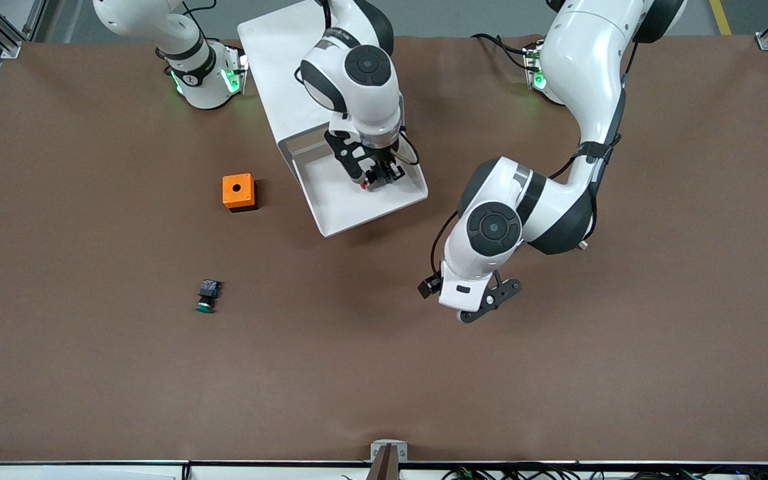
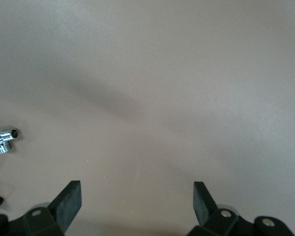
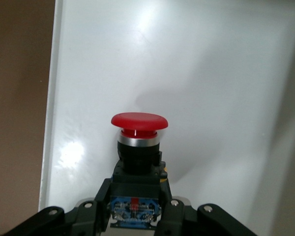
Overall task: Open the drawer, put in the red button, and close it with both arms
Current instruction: 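Lower the red button into the drawer and open the right gripper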
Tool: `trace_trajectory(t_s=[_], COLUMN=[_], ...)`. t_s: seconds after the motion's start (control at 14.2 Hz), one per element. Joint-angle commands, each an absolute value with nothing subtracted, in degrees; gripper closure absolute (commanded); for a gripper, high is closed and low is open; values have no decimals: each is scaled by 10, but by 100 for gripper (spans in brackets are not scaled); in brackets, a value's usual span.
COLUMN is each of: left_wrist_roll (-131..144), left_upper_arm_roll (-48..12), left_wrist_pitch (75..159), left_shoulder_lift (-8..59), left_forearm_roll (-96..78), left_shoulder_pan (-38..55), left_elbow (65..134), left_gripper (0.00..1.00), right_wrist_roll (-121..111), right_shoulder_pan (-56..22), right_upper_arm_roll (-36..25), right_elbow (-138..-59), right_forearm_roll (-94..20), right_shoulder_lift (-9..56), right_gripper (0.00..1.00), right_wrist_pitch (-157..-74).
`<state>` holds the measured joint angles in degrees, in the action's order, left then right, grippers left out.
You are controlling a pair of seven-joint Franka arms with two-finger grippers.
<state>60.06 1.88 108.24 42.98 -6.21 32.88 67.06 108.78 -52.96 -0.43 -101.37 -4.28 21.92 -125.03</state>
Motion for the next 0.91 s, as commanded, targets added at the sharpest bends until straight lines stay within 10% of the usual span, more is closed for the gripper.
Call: trace_trajectory(t_s=[0.0,0.14,0.21,0.28,0.84], left_wrist_roll=[606,606,606,606,606], left_upper_arm_roll=[19,19,19,19,19], left_wrist_pitch=[1087,1087,1087,1087,1087], left_shoulder_lift=[413,413,413,413,414], left_forearm_roll=[-53,-53,-53,-53,-53], left_shoulder_pan=[331,331,331,330,334], left_elbow=[690,690,690,690,691], left_gripper=[0,0,0,0,0], right_wrist_roll=[1109,1107,1103,1102,1085], right_shoulder_pan=[-541,-541,-537,-540,-534], right_upper_arm_roll=[-11,-11,-11,-11,-11], right_elbow=[-993,-992,-989,-986,-981], right_forearm_roll=[-31,-33,-33,-31,-23], right_shoulder_lift=[237,236,237,240,240], right_gripper=[100,83,25,1,0], right_wrist_pitch=[-1252,-1249,-1249,-1247,-1246])
